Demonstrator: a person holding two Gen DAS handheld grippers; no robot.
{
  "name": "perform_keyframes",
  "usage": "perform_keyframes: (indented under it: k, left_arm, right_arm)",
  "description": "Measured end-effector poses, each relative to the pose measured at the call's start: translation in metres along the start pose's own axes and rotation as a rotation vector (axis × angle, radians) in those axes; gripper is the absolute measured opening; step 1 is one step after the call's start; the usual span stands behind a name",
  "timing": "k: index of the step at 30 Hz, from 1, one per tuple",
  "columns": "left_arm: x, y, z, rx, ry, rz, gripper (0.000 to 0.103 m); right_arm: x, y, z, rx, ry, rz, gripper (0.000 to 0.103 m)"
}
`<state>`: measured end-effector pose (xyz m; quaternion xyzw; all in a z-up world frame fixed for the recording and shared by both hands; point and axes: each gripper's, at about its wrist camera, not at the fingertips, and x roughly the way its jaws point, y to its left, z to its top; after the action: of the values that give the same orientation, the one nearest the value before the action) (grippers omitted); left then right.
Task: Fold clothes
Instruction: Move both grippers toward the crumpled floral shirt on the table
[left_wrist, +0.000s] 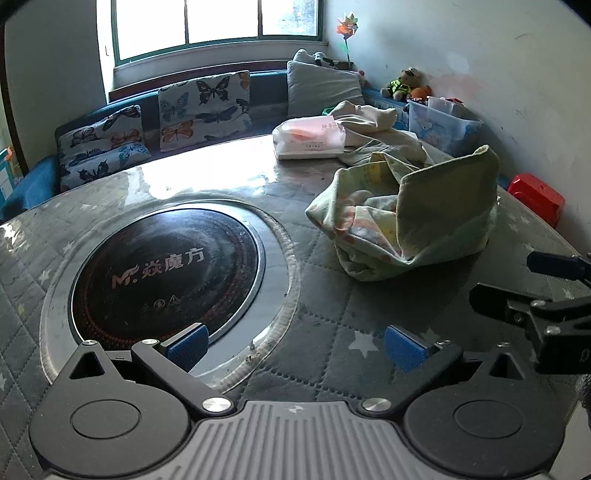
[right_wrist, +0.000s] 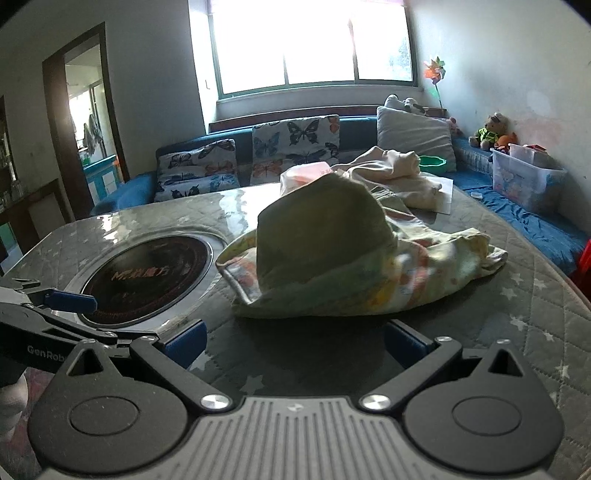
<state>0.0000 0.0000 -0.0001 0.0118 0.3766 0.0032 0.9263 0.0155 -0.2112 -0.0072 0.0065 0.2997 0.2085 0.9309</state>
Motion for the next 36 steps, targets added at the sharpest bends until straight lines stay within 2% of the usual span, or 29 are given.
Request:
perform_keyframes:
  k: [8,11,20,27,36]
  left_arm:
    - [0.006,-0.008,0.008,0.023,0.017,-0.036,0.103]
    - [0.009,-0.011,0.014,0.04,0.021,-0.041,0.103]
    - [0.009,-0.026,0.03,0.082,0.022,-0.037,0.103]
    - [0.016,-0.036,0.025,0.117,0.058,-0.04,0.103]
    - [0.017,-0.042,0.028,0.135,0.067,-0.042,0.103]
  right_arm:
    - [0.003,-0.006,0.01,-0.025,-0.007,-0.02,0.103]
    - [-0.003,-0.005,0.013,-0.038,-0.025,-0.032,0.103]
    - [-0.005,-0.01,0.017,-0.049,-0.008,-0.06,0.103]
    - [-0.009,-0.016,0.017,-0.047,-0.002,-0.072,0.103]
    - [-0.01,-0.021,0.019,-0.045,0.0,-0.081,0.103]
